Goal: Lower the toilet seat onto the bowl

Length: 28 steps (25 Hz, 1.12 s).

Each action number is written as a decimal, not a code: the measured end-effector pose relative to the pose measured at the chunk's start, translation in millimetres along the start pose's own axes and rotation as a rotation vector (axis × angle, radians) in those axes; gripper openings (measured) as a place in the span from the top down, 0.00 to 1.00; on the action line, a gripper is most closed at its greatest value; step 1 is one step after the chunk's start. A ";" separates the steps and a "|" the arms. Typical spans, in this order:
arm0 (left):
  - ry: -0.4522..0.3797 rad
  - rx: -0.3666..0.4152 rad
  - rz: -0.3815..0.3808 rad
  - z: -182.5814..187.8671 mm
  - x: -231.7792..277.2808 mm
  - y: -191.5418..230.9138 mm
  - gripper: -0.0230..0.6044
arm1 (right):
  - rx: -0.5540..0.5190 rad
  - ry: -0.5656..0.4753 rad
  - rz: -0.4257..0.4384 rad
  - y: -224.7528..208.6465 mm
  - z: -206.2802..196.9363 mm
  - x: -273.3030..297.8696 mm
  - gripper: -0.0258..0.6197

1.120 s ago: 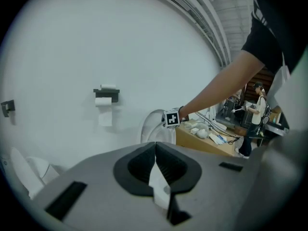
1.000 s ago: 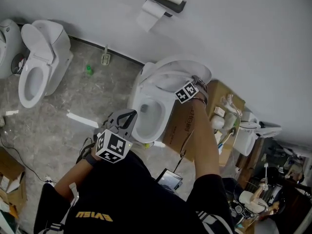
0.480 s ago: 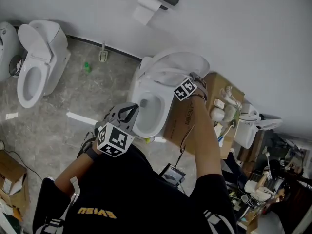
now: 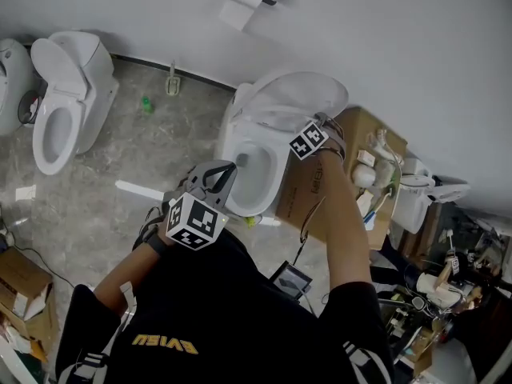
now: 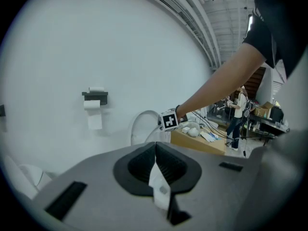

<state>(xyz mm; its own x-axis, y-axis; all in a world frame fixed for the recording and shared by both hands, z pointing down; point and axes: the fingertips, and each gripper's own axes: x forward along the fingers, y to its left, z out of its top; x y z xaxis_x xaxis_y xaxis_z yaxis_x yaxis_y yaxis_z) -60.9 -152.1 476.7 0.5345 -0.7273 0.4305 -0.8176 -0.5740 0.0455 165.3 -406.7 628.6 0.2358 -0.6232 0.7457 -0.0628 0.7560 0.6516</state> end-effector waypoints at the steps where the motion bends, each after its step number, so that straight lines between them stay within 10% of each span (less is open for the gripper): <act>1: -0.001 0.005 0.004 0.6 0.0 0.6 0.94 | 0.006 -0.001 -0.001 -0.3 -0.9 -1.8 0.82; 28: -0.009 0.024 -0.074 4.6 8.0 -15.1 0.94 | 0.207 -0.104 -0.038 74.2 -28.2 -52.3 0.87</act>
<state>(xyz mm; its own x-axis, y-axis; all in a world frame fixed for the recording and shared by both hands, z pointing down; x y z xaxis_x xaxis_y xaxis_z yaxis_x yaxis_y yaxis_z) -43.3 -151.0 475.4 0.5954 -0.6857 0.4188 -0.7703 -0.6352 0.0551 175.6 -312.4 634.0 0.1415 -0.6758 0.7233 -0.2556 0.6810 0.6863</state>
